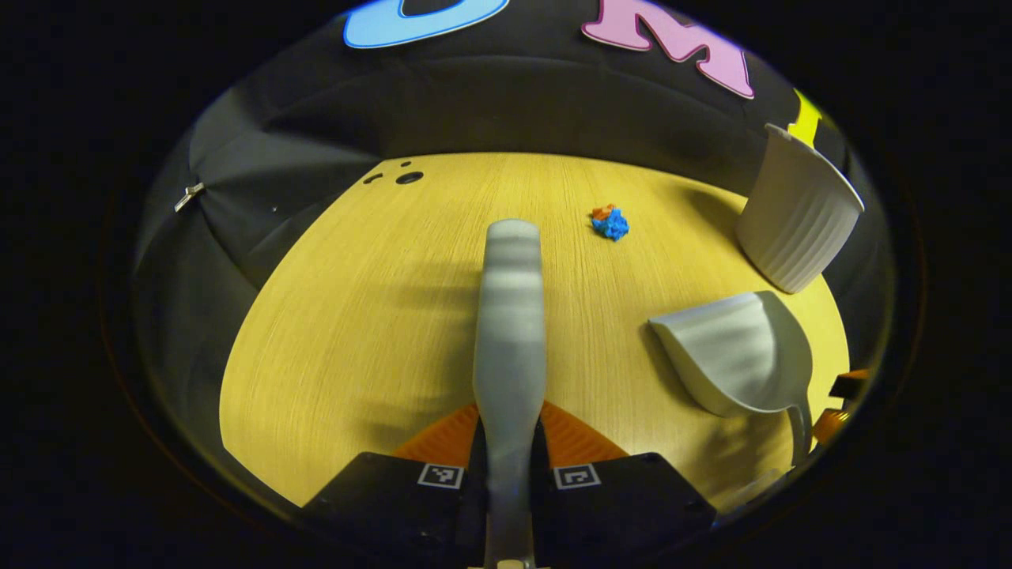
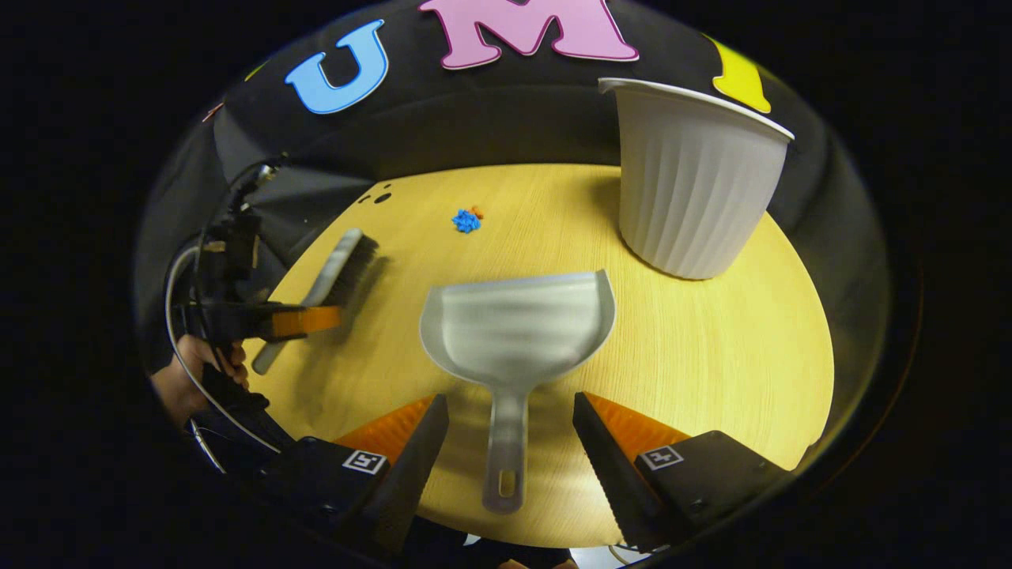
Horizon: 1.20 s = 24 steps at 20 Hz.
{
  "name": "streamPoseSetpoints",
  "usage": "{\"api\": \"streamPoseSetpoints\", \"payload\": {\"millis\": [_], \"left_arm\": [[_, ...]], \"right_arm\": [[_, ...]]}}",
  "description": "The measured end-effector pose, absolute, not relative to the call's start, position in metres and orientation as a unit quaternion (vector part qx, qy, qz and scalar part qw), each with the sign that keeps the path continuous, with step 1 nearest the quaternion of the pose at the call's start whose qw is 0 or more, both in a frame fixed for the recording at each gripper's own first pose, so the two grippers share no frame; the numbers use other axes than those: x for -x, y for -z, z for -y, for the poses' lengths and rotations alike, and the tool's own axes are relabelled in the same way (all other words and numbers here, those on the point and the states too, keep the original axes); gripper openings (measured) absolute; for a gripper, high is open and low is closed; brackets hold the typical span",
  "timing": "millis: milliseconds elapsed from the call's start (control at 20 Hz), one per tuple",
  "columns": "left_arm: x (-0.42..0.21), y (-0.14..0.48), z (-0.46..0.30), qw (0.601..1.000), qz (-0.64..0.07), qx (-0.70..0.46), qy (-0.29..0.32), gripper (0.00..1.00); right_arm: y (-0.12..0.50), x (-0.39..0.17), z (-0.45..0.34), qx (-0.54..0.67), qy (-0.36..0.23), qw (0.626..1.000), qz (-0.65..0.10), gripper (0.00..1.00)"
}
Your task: Pick up the small broom and dustpan from the desktop, sweep the trash into the dustpan with the broom, and then empty the trash into the garbage bin.
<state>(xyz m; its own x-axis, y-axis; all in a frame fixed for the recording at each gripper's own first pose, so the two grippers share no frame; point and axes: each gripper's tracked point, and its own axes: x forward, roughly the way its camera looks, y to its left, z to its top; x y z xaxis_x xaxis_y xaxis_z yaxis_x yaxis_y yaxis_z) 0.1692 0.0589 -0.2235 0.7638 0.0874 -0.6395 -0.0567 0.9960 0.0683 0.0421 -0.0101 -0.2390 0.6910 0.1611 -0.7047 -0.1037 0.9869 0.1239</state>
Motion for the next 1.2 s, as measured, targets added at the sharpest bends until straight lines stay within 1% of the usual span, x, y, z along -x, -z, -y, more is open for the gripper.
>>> {"api": "streamPoseSetpoints", "payload": {"millis": [100,150,450,550,650,700,750,850,900,1100,1150,1200], "left_arm": [[-0.163,0.212,-0.060,0.943,-0.331,-0.009,-0.039,0.29],[-0.159,0.207,-0.062,0.943,-0.329,-0.003,-0.041,0.27],[-0.133,0.205,-0.077,0.942,-0.329,0.016,-0.060,0.27],[-0.126,0.206,-0.086,0.941,-0.330,0.014,-0.071,0.29],[-0.121,0.205,-0.084,0.942,-0.325,0.028,-0.075,0.27],[-0.119,0.208,-0.085,0.942,-0.326,0.027,-0.075,0.25],[-0.118,0.209,-0.087,0.941,-0.329,0.017,-0.077,0.27],[-0.120,0.205,-0.087,0.943,-0.326,0.007,-0.075,0.26],[-0.122,0.204,-0.085,0.943,-0.324,0.008,-0.072,0.27],[-0.131,0.204,-0.081,0.942,-0.330,0.008,-0.063,0.27],[-0.133,0.203,-0.081,0.941,-0.332,0.007,-0.058,0.27],[-0.135,0.205,-0.081,0.941,-0.335,0.003,-0.056,0.27]], "right_arm": [[0.250,-0.043,0.011,-0.030,-0.067,0.912,-0.403,0.99],[0.257,-0.041,0.010,-0.028,-0.064,0.907,-0.414,0.99],[0.291,-0.044,0.009,-0.016,-0.043,0.888,-0.458,0.99],[0.302,-0.048,0.009,-0.004,-0.037,0.883,-0.469,0.99],[0.312,-0.051,0.003,-0.010,-0.035,0.874,-0.485,0.99],[0.316,-0.055,0.001,-0.012,-0.032,0.871,-0.489,0.96],[0.316,-0.057,0.002,-0.009,-0.027,0.871,-0.490,0.94],[0.318,-0.066,0.002,0.003,-0.025,0.874,-0.485,0.91],[0.318,-0.070,0.003,0.013,-0.024,0.876,-0.482,0.91],[0.317,-0.083,0.004,0.025,-0.022,0.878,-0.477,0.87],[0.317,-0.085,0.006,0.026,-0.023,0.878,-0.476,0.84],[0.316,-0.088,0.008,0.025,-0.025,0.880,-0.473,0.70]]}}
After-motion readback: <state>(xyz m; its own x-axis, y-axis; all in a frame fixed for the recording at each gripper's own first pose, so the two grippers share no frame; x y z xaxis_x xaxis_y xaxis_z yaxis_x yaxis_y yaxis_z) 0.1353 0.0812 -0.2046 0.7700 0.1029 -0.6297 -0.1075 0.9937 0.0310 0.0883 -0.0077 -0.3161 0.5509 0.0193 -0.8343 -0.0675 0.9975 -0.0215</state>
